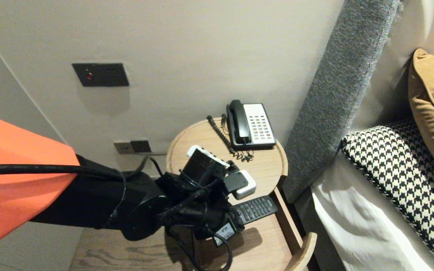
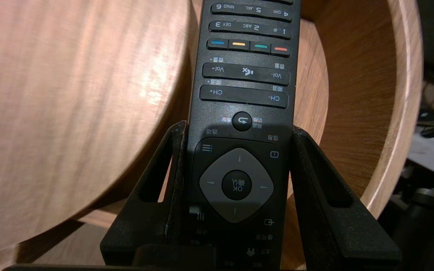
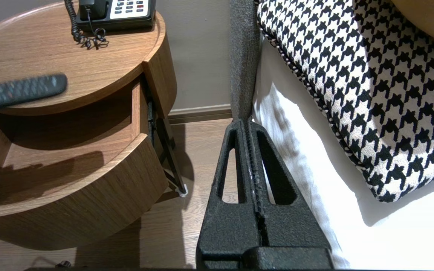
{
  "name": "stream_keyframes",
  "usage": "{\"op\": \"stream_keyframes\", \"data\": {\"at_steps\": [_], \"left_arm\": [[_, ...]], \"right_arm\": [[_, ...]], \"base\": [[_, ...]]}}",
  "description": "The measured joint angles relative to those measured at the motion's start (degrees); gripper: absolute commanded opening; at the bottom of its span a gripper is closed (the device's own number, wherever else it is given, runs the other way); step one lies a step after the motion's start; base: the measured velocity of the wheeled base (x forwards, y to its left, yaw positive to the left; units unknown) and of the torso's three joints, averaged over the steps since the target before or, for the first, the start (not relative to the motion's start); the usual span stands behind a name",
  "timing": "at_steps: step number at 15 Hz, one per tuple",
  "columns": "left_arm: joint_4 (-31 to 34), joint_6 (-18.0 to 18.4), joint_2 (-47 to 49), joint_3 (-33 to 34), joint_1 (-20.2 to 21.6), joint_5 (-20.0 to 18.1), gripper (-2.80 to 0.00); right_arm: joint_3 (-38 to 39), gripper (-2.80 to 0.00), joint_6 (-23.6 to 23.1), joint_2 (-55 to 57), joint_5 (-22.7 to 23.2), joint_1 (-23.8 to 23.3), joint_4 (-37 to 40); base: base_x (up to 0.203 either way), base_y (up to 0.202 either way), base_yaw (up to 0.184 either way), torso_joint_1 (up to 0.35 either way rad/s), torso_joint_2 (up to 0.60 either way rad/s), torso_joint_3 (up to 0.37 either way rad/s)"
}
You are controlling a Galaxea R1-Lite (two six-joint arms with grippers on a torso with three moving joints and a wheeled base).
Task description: Put the remote controls on the table in the drawer one by one
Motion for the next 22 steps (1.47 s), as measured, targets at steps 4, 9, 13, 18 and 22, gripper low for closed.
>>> {"op": "stream_keyframes", "data": {"at_steps": [4, 9, 13, 18, 22], "left_arm": [[-2.3, 0.1, 3.1, 0.2, -2.0, 0.8, -2.80], [-3.5, 0.1, 7.9, -1.0, -3.4, 1.0, -2.80], [-3.5, 0.1, 10.9, -2.5, -4.0, 1.0, -2.80], [-5.5, -0.1, 14.2, -4.4, -4.1, 1.3, -2.80], [-9.4, 0.1, 16.5, -4.9, -3.9, 1.5, -2.80]], "right_arm": [[0.0, -2.80, 0.0, 0.0, 0.0, 0.0, 0.0], [0.0, -2.80, 0.0, 0.0, 0.0, 0.0, 0.0], [0.0, -2.80, 0.0, 0.0, 0.0, 0.0, 0.0], [0.0, -2.80, 0.0, 0.0, 0.0, 0.0, 0.0], [0.0, -2.80, 0.0, 0.0, 0.0, 0.0, 0.0]], "base": [[0.000, 0.000, 0.000, 0.000, 0.00, 0.000], [0.000, 0.000, 0.000, 0.000, 0.00, 0.000], [0.000, 0.000, 0.000, 0.000, 0.00, 0.000], [0.000, 0.000, 0.000, 0.000, 0.00, 0.000], [0.000, 0.000, 0.000, 0.000, 0.00, 0.000]]}}
